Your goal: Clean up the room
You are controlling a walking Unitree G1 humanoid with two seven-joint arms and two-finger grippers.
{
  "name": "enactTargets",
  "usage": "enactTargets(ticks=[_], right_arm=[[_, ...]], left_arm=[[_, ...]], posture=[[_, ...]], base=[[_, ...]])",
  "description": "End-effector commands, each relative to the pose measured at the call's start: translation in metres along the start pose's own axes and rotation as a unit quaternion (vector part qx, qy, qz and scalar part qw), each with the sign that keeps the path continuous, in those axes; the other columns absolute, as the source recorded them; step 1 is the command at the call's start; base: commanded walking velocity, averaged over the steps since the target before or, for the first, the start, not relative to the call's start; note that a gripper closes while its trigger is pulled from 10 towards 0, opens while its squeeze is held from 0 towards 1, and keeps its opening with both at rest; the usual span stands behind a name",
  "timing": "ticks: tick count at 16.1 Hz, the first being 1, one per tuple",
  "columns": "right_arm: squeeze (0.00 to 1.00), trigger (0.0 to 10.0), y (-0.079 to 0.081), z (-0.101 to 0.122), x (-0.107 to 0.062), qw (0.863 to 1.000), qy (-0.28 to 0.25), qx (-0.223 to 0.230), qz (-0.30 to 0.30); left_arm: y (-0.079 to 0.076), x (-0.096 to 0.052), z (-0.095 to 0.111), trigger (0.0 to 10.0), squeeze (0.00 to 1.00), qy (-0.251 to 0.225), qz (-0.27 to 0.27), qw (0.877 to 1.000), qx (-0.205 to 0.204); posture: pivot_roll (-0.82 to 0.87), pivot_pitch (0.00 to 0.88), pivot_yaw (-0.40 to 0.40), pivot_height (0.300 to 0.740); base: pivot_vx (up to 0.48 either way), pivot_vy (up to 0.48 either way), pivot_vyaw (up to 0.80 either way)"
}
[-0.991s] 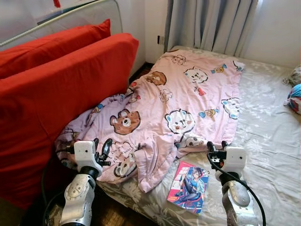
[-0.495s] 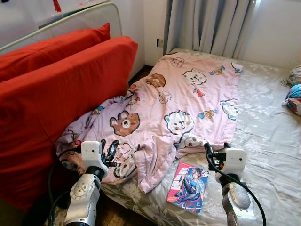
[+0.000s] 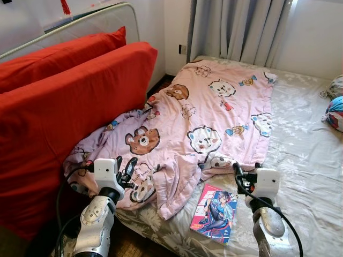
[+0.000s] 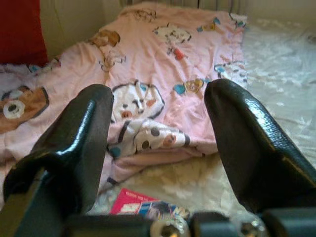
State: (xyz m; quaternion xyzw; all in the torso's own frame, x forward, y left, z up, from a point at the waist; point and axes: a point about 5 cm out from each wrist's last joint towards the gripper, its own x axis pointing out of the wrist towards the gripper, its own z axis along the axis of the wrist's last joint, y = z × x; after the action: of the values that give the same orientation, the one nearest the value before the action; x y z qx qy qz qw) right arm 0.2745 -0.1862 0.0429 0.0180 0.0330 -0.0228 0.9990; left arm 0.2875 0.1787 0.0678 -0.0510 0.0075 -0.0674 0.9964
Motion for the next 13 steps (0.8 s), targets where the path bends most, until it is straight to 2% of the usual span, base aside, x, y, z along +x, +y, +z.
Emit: enactTargets(ticks=[1, 3, 7, 11, 13], right_arm=[[0.0, 10.0, 0.002, 0.006, 0.001, 1.0, -0.012, 0.004, 0.002], [0.0, 10.0, 0.002, 0.01, 0.002, 1.0, -0.017, 0.0, 0.008], [0.0, 10.0, 0.003, 0.016, 0.008, 1.0, -0.024, -0.005, 0.012], [0.0, 10.0, 0.014, 0.018, 0.011, 1.0, -0.024, 0.001, 0.018], [0.0, 10.0, 0.019, 0.021, 0.011, 0.999, -0.029, -0.006, 0.04]], left_arm=[[0.008, -0.002, 0.003, 10.0, 0.0, 0.002, 0.009, 1.0, -0.002], [0.014, -0.003, 0.005, 10.0, 0.0, 0.001, 0.014, 1.0, 0.002], [0.015, -0.004, 0.012, 10.0, 0.0, -0.009, 0.019, 1.0, 0.004], [0.011, -0.01, 0.009, 10.0, 0.0, -0.004, 0.018, 1.0, 0.007], [0.012, -0.011, 0.011, 10.0, 0.0, -0.004, 0.021, 1.0, 0.005]], posture=[[-0.03, 0.002, 0.003, 0.74], [-0.03, 0.029, -0.003, 0.74], [-0.01, 0.082, -0.008, 0.74], [-0.02, 0.115, -0.008, 0.74], [-0.01, 0.118, -0.015, 0.74]], base=[[0.0, 0.0, 0.0], [0.0, 0.0, 0.0], [0.0, 0.0, 0.0], [0.0, 0.0, 0.0], [0.0, 0.0, 0.0]])
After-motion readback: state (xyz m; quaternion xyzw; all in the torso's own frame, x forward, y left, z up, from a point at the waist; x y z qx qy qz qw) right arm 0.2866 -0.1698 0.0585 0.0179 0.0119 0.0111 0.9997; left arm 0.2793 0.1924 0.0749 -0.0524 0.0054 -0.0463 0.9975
